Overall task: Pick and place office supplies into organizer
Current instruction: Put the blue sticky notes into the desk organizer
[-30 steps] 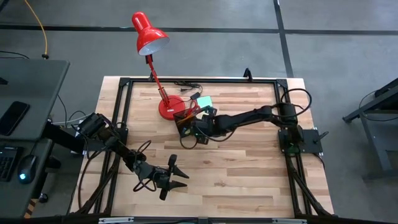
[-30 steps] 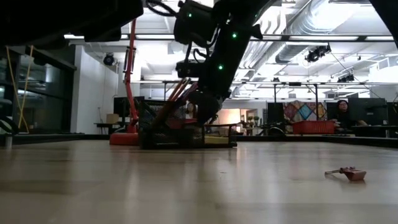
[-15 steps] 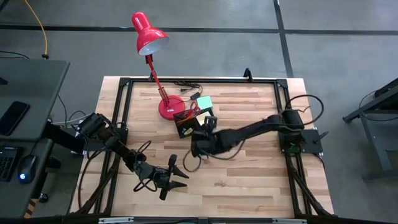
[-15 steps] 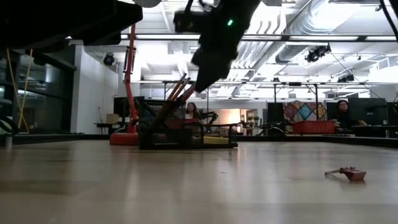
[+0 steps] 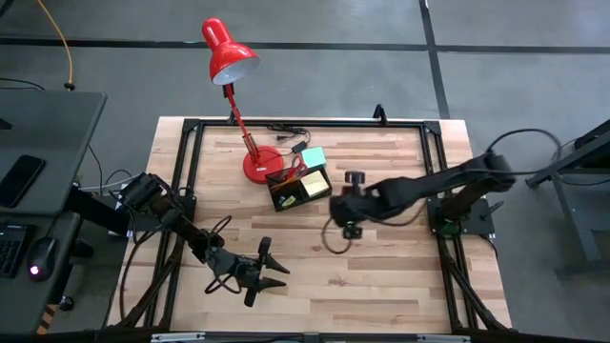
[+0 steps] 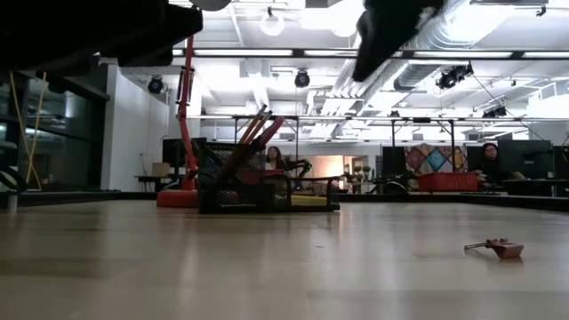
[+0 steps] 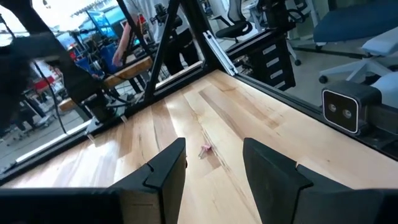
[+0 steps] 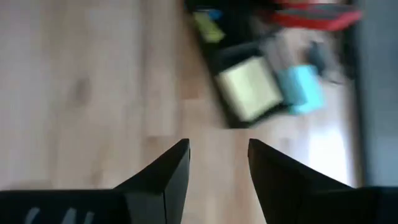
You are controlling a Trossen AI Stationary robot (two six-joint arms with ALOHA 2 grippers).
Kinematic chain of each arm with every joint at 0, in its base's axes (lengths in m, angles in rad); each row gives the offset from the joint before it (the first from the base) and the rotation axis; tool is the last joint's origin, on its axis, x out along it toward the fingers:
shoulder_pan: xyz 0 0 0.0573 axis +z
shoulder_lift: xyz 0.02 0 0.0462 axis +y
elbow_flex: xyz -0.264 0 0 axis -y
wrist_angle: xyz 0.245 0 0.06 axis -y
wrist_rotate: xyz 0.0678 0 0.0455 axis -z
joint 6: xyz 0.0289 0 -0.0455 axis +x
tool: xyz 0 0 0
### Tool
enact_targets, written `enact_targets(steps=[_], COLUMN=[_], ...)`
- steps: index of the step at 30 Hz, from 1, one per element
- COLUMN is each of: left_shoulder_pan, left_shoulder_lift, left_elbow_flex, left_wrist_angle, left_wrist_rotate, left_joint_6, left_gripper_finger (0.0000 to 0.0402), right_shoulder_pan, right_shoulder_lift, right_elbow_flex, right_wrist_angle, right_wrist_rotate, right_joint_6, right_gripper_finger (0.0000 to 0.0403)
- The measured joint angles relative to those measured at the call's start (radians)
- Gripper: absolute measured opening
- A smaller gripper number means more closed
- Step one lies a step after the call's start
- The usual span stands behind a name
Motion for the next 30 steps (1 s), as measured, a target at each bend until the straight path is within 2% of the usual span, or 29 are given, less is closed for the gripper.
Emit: enact_targets(steps=[2, 5, 7, 11, 15, 18, 27, 30], left_shoulder_pan=[0.0, 0.0, 0.0, 0.001, 0.0, 0.0, 0.001, 0.001], left_shoulder_lift=[0.0, 0.0, 0.0, 0.0, 0.0, 0.0, 0.0, 0.0], left_elbow_flex=[0.0, 0.0, 0.0, 0.0, 0.0, 0.0, 0.042, 0.06], left_wrist_angle=[-0.015, -0.02, -0.021, 0.006, 0.067, 0.132, 0.185, 0.175], left_wrist_rotate=[0.0, 0.0, 0.0, -0.004, -0.059, -0.117, -0.145, -0.145], left_joint_6=[-0.019, -0.027, -0.026, 0.002, 0.05, 0.089, 0.225, 0.226], left_gripper_finger=[0.0152, 0.0152, 0.0152, 0.0152, 0.0152, 0.0152, 0.0152, 0.0152], right_shoulder_pan=[-0.002, -0.049, -0.097, -0.218, -0.364, -0.462, -0.7, -0.73], right_shoulder_lift=[-0.082, -0.211, -0.278, -0.346, -0.339, -0.323, -0.192, -0.106], right_elbow_flex=[-0.108, -0.243, -0.336, -0.472, -0.564, -0.618, -0.633, -0.602], right_wrist_angle=[0.044, 0.063, 0.156, 0.386, 0.504, 0.603, 0.802, 0.829], right_wrist_rotate=[-0.029, 0.044, 0.05, -0.064, -0.058, -0.084, -0.39, -0.425], right_joint_6=[-0.024, -0.011, -0.056, -0.231, -0.484, -0.566, -0.781, -0.834], right_gripper_finger=[0.0146, 0.0141, 0.0141, 0.0148, 0.0162, 0.0172, 0.0177, 0.0178])
